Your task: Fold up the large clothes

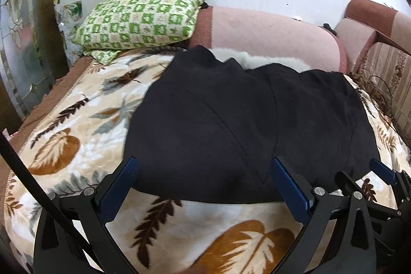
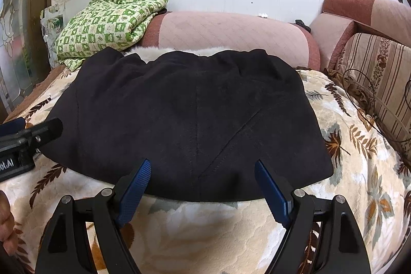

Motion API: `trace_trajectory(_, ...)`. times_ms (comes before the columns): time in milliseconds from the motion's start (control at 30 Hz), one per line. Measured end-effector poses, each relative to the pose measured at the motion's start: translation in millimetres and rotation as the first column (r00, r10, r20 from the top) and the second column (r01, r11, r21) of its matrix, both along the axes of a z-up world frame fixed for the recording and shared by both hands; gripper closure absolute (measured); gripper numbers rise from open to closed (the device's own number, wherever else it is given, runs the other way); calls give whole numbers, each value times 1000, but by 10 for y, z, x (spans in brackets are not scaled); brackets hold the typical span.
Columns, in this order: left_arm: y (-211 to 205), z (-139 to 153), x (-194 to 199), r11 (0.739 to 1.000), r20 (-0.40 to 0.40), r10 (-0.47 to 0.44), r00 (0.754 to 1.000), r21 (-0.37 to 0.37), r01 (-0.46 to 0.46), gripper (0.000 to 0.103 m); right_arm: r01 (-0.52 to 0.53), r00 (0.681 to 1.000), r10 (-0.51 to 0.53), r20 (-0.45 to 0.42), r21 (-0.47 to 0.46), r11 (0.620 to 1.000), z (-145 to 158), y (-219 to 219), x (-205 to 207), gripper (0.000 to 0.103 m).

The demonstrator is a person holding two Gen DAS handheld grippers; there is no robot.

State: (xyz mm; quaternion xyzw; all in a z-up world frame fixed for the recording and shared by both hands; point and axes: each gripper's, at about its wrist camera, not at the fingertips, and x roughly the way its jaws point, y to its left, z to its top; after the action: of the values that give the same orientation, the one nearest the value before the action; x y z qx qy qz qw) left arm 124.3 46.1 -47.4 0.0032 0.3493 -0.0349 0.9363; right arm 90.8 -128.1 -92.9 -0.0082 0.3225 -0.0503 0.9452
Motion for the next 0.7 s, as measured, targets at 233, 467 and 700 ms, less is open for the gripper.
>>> trace_trajectory(233,262,16,65,998,-43,36,998,-52,-38,1,-1,1000,1,-2,20,1000,12,-11,-10,17)
trace_trajectory(467,255,-4,32,999,-43,13,999,-43,-15,1,-11,1000,11,2,26,1000,28,10,-21,17)
trace_trajectory(700,168,22,-49,1000,-13,-8,1000,-5,7,1,-58,998,58,1,7,998,19,141,-43,17)
